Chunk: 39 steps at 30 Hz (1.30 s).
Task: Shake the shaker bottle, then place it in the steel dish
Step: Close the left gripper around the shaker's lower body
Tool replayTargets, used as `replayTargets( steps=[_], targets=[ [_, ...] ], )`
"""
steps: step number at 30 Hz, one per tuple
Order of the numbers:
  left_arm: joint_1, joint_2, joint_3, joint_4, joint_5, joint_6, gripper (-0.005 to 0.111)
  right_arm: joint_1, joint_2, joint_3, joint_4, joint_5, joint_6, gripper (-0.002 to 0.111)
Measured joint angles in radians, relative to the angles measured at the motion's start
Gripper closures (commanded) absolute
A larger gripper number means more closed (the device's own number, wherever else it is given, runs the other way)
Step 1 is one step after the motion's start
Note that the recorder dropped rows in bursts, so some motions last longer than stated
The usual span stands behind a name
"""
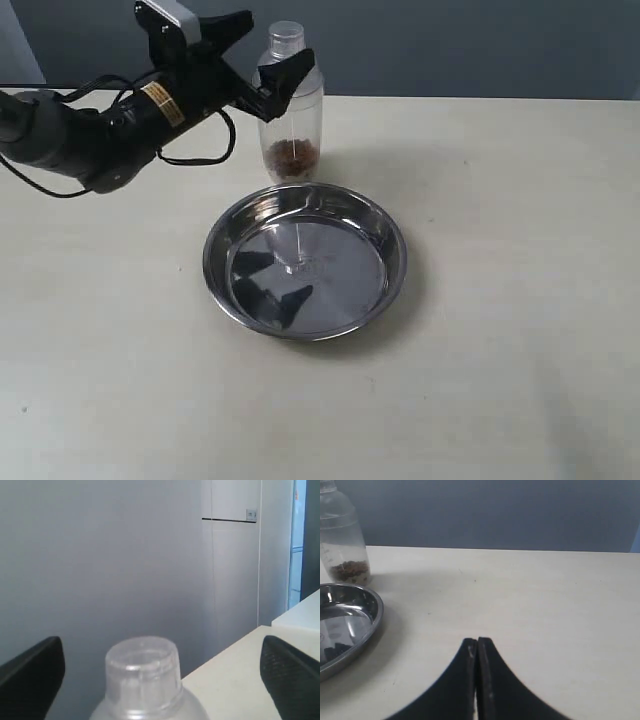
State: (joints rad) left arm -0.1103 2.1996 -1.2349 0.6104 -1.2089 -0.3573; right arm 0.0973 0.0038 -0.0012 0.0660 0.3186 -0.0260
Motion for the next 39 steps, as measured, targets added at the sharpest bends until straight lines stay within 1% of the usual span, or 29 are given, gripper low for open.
replayTargets(
  steps=[6,8,11,15,27,39],
  targets=[
    [-0.026,0.0,-0.082,0.012,0.047,-0.003,0.002,0.0,0.0,0.0,0.0,0.0,0.0,0.109],
    [-0.028,0.009,-0.106,0.015,0.052,-0.023,0.002,0.0,0.0,0.0,0.0,0.0,0.0,0.109],
    [-0.03,0.043,-0.155,0.002,0.052,-0.098,0.002,0.0,0.0,0.0,0.0,0.0,0.0,0.109],
    [-0.03,0.081,-0.184,-0.008,0.065,-0.121,0.002,0.0,0.0,0.0,0.0,0.0,0.0,0.109],
    [-0.03,0.14,-0.242,-0.007,0.092,-0.162,0.002,0.0,0.0,0.0,0.0,0.0,0.0,0.109],
    [-0.03,0.184,-0.246,-0.007,0.108,-0.179,0.002,0.0,0.0,0.0,0.0,0.0,0.0,0.109]
  ],
)
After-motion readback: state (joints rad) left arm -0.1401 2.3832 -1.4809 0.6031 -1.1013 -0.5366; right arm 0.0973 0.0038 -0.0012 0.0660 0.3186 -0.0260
